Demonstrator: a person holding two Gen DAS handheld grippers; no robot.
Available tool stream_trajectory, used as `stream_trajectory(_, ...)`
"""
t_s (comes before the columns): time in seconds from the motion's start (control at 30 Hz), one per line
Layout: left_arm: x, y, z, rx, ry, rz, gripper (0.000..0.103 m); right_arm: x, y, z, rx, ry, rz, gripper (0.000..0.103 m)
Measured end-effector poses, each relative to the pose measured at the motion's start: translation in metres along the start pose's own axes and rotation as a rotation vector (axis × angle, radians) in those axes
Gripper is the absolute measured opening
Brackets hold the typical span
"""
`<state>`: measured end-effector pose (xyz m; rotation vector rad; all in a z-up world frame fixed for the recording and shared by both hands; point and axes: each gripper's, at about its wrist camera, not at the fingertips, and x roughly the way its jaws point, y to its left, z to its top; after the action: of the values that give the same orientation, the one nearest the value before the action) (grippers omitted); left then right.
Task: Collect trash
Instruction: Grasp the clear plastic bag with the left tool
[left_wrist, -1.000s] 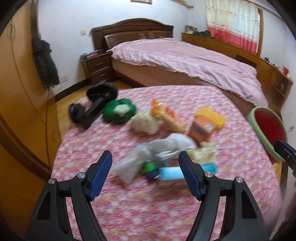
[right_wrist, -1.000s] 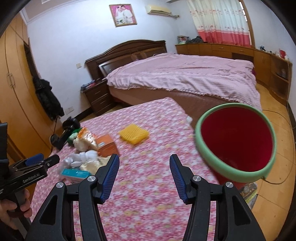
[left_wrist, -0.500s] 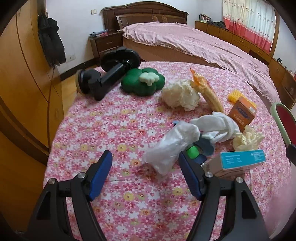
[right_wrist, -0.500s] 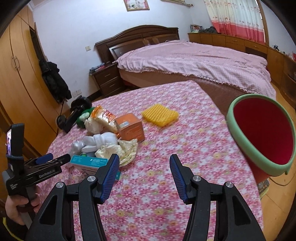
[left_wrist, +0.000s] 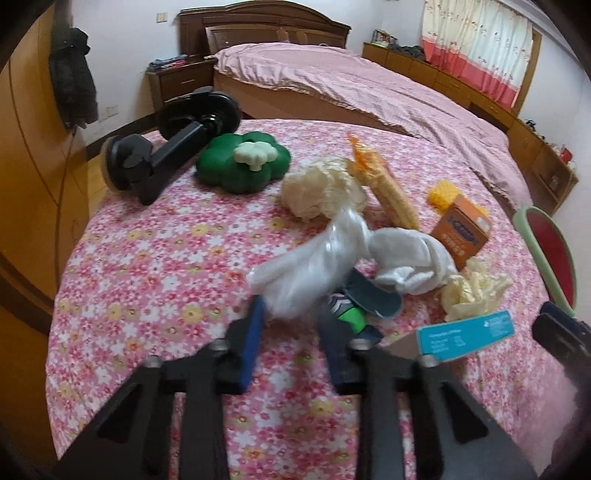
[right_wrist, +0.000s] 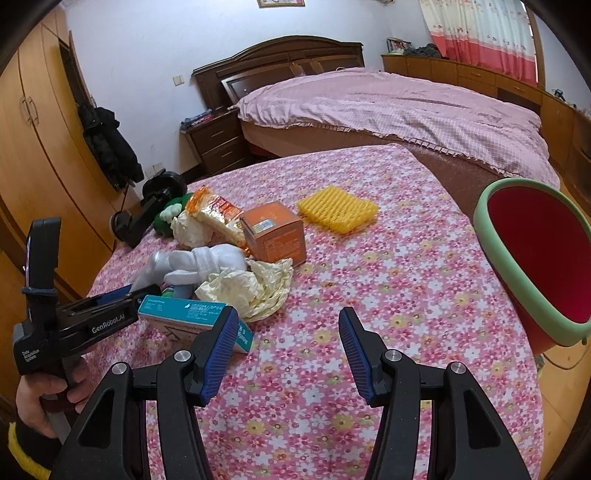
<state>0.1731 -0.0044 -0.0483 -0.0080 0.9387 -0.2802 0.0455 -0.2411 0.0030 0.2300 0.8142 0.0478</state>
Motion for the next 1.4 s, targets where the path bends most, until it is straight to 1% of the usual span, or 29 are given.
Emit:
stream_trajectory(0.03,-0.002,-0.001,-0.002,-0.001,-0.001,-0.009,0.014,0.001,0.002,-0.001,-0.003,0.004,0.003,0.058)
stream_trajectory(0.13,-0.007,-0.001,-0.006,0.002,-0.009,-0.020,0.009,0.002,0.007,-0.003,-0.013,0.011,0.011,0.058)
stream_trajectory(0.3,-0.018,0.000,-0.013,0.033,-0.014,-0.005,0.008,0.004,0.016,-0.005,-0.030,0.020,0.027,0.059)
stream_trajectory(0.33,-0.020,-0.001,-0.013,0.049,-0.012,0.003,0.008,0.004,0.018,-0.006,-0.032,0.022,0.031,0.061)
stream_trajectory(0.37,-0.022,-0.003,-0.013,0.059,-0.013,0.009,0.008,0.005,0.019,-0.006,-0.034,0.024,0.037,0.067)
stream_trajectory(0.43,-0.027,-0.005,-0.011,0.081,-0.024,0.026,0.009,0.005,0.022,-0.007,-0.034,0.026,0.046,0.069)
stream_trajectory(0.47,-0.028,-0.007,-0.009,0.091,-0.027,0.036,0.017,0.005,0.023,-0.008,-0.036,0.026,0.047,0.069)
stream_trajectory(0.5,-0.029,-0.008,-0.007,0.098,-0.030,0.046,0.029,0.005,0.023,-0.008,-0.037,0.025,0.045,0.069)
stream_trajectory(0.57,-0.027,-0.010,-0.001,0.103,-0.037,0.054,0.038,0.004,0.022,-0.008,-0.032,0.022,0.043,0.069)
stream_trajectory(0.6,-0.027,-0.012,0.001,0.107,-0.041,0.055,0.040,0.003,0.021,-0.008,-0.028,0.020,0.040,0.069)
stream_trajectory(0.7,-0.020,-0.018,0.012,0.119,-0.041,0.058,0.051,0.001,0.014,-0.009,-0.015,0.015,0.027,0.069)
stream_trajectory(0.8,-0.008,-0.022,0.022,0.129,-0.039,0.047,0.051,0.000,0.005,-0.010,0.005,0.017,0.017,0.069)
stream_trajectory(0.9,0.007,-0.024,0.029,0.130,-0.011,0.047,0.051,0.001,-0.003,-0.009,0.025,0.020,0.007,0.069)
stream_trajectory(1.0,0.019,-0.022,0.031,0.109,0.012,0.040,0.051,0.003,-0.011,-0.008,0.041,0.023,0.002,0.069)
stream_trajectory(1.13,0.015,-0.018,0.026,0.086,-0.008,0.023,0.048,0.005,-0.015,-0.007,0.047,0.025,-0.001,0.069)
stream_trajectory(1.27,0.002,-0.008,0.018,0.034,-0.026,0.003,0.046,0.007,-0.012,-0.007,0.044,0.029,0.004,0.069)
stream_trajectory(1.4,-0.016,0.003,0.007,-0.017,-0.056,0.013,0.046,0.008,0.000,-0.008,0.019,0.033,0.021,0.069)
